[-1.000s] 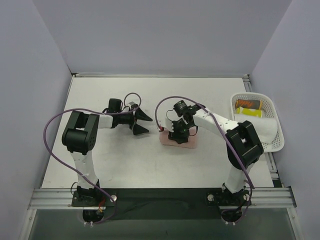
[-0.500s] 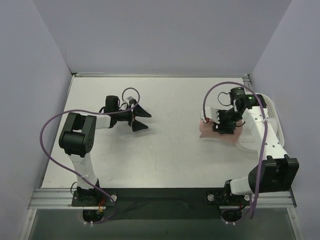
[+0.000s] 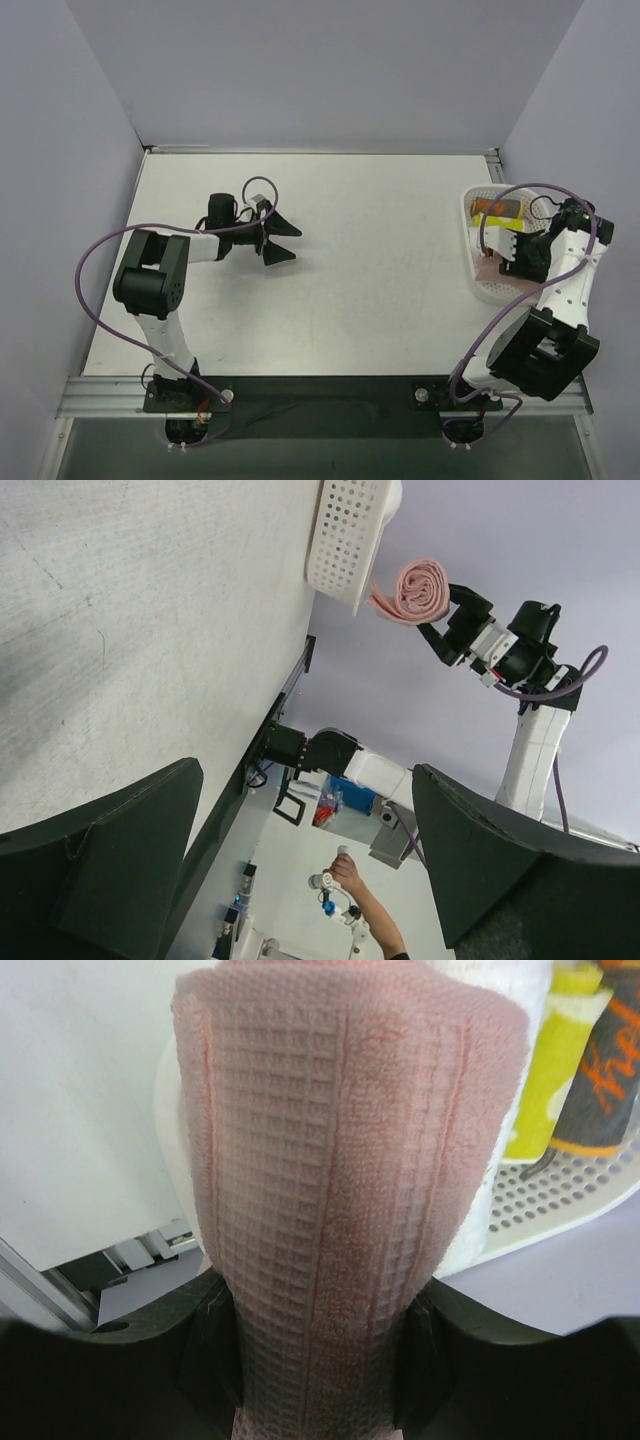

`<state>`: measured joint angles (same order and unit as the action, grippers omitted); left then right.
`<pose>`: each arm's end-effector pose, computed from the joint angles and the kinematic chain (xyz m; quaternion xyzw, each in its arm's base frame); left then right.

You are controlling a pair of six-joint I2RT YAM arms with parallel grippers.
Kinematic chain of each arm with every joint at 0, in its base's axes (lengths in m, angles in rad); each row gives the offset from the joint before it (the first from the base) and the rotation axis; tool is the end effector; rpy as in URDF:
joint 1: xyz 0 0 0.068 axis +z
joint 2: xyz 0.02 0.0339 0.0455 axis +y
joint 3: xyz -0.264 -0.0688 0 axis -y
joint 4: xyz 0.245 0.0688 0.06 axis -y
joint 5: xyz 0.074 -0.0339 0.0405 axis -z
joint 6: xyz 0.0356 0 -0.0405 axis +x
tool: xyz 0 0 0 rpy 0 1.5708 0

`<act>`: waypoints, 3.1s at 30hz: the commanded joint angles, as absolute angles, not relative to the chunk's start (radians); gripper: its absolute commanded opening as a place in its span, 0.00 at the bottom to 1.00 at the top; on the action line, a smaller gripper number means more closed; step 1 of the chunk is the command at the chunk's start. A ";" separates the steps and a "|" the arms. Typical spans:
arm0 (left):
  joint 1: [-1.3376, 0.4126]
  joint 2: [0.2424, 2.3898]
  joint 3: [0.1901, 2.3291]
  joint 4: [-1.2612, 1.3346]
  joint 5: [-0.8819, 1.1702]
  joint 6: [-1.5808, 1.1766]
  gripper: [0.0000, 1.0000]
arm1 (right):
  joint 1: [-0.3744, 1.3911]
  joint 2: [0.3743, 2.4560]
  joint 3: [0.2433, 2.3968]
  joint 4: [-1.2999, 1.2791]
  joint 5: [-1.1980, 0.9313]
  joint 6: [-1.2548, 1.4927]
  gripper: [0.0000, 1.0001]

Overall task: Roll the towels
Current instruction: Place the rolled towel into the container

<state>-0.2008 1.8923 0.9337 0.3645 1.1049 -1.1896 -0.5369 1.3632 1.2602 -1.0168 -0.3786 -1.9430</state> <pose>0.3542 -0.1045 0.1476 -0.1400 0.7785 -0.6117 0.0098 0.2320 -0.1228 0.3100 -0.6510 0.7031 -0.1481 0.2448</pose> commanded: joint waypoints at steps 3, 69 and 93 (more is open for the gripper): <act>-0.187 1.855 0.943 0.419 1.155 -1.178 0.97 | -0.618 1.403 1.272 -0.973 -0.428 -2.209 0.00; -0.132 1.878 1.055 0.071 1.196 -0.864 0.97 | -0.657 1.709 1.296 -0.957 -0.466 -2.643 0.60; -0.106 1.845 1.137 0.018 1.189 -0.765 0.97 | -0.643 1.473 1.302 -1.278 -0.698 -2.610 0.95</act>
